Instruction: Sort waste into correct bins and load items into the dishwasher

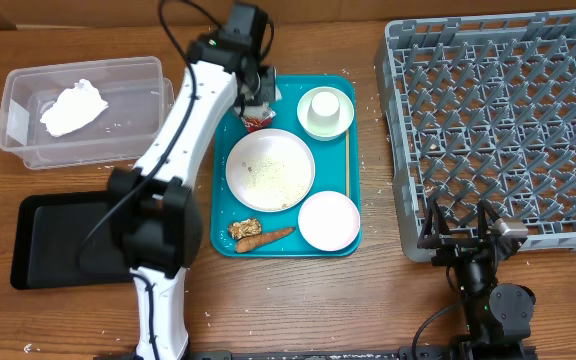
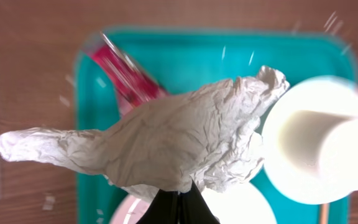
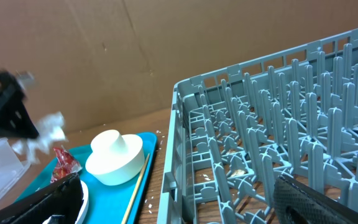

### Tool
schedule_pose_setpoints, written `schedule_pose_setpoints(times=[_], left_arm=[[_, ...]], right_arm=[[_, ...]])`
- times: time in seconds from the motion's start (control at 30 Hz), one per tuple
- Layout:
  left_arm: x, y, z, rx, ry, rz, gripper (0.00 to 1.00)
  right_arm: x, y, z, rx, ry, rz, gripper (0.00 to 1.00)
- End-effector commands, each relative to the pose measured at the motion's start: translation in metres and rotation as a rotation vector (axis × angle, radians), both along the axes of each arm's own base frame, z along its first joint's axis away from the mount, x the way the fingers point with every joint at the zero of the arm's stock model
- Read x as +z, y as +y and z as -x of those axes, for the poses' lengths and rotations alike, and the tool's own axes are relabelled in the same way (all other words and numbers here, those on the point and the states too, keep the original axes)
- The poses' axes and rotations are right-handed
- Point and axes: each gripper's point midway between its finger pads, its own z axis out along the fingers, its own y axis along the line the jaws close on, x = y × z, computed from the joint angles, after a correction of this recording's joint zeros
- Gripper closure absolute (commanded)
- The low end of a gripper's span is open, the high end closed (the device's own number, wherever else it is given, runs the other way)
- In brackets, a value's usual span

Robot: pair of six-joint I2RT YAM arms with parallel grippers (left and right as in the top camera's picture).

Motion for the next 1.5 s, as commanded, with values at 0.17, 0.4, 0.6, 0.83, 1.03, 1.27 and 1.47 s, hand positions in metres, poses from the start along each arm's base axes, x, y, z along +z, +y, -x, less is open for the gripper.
schedule_pose_setpoints(times=[0.17,0.4,0.6,0.83,1.03,1.27,1.47], left_arm=[[0.112,0.119,-0.026,0.315,-0.321,-0.245,0.96],[0.102,0.222,-0.016,0.509,-0.26,-0.31,0.0],[0.083,0.228,-0.008,0.473,-0.17,-0.084,0.0],[0.078,0.148,-0.011,0.263,-0.104,0.233,0.0],[0.052,0.058,-0.011,0.09,-0.032,0.264,0.0],[-0.024,0.022,-0.03,0.108,0.021,0.119,0.0],[-0.091,0.018,-0.035,0.139,0.101,0.07,0.0]], right_arm=[[-0.002,0.002,0.0,0.01,-0.003,0.006,0.0],[-0.002,0.002,0.0,0.01,-0.003,0.006,0.0],[-0.002,0.002,0.0,0.01,-0.003,0.006,0.0],[-0.002,0.002,0.0,0.01,-0.003,0.006,0.0],[-0.002,0.002,0.0,0.01,-0.003,0.006,0.0],[-0.002,0.002,0.0,0.01,-0.003,0.006,0.0],[-0.002,0.002,0.0,0.01,-0.003,0.006,0.0]])
